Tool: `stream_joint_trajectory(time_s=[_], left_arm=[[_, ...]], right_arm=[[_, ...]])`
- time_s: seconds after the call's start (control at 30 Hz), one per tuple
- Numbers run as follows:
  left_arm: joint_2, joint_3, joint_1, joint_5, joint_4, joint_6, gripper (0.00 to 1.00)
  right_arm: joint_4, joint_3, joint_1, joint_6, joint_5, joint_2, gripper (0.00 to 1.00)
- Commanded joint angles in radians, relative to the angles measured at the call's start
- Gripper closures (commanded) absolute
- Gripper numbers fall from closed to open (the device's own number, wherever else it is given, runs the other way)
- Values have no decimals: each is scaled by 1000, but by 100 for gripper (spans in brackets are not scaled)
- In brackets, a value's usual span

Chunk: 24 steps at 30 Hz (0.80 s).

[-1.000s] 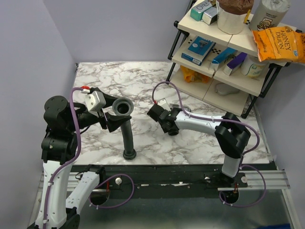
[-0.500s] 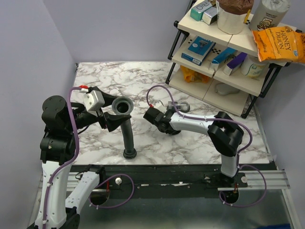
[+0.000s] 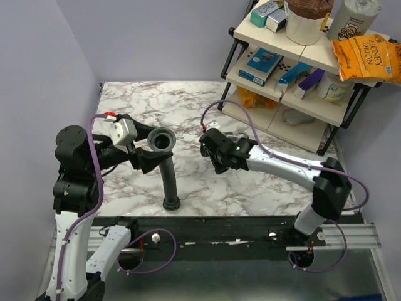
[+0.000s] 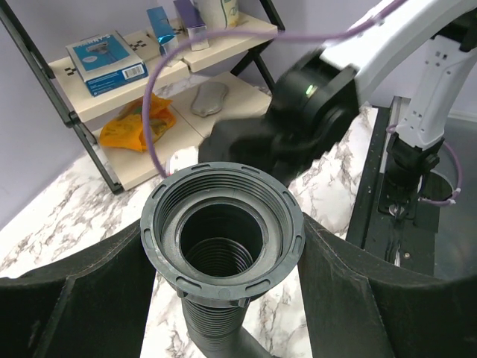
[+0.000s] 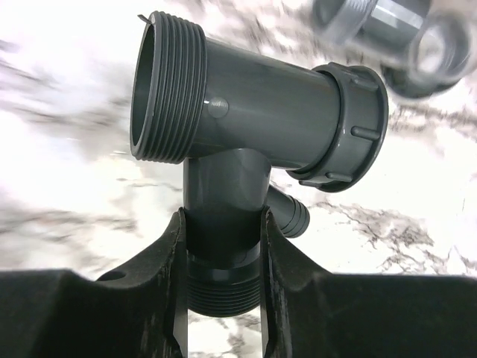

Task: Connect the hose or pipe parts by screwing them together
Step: Pick up the adaptor from the center of the board.

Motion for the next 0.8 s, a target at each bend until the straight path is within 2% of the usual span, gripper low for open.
stream_joint_trajectory(time_s=[0.0, 0.17, 0.3, 0.37, 0.5, 0.63, 0.77], left_arm=[[-17, 25, 3, 23, 27, -5, 100], [-29, 13, 3, 26, 22, 5, 100], [-29, -3, 3, 55, 51, -8, 100], [-27, -10, 2, 86, 81, -50, 100], [-29, -44, 2, 138, 176, -120, 100], [-23, -75, -1, 179, 269, -209, 100], [-6, -96, -23, 199, 344, -248, 100]], right_arm=[[77, 55, 4, -39, -98, -157, 99], [229, -66, 4, -90, -103, -317, 99], [513, -99, 5, -243, -142, -467, 99], [589, -74, 5, -297, -172, -510, 99], [730, 35, 4, -418, -337, -521, 99], [844, 107, 5, -433, -486, -516, 99], [1011, 72, 5, -424, -639, -527, 99]])
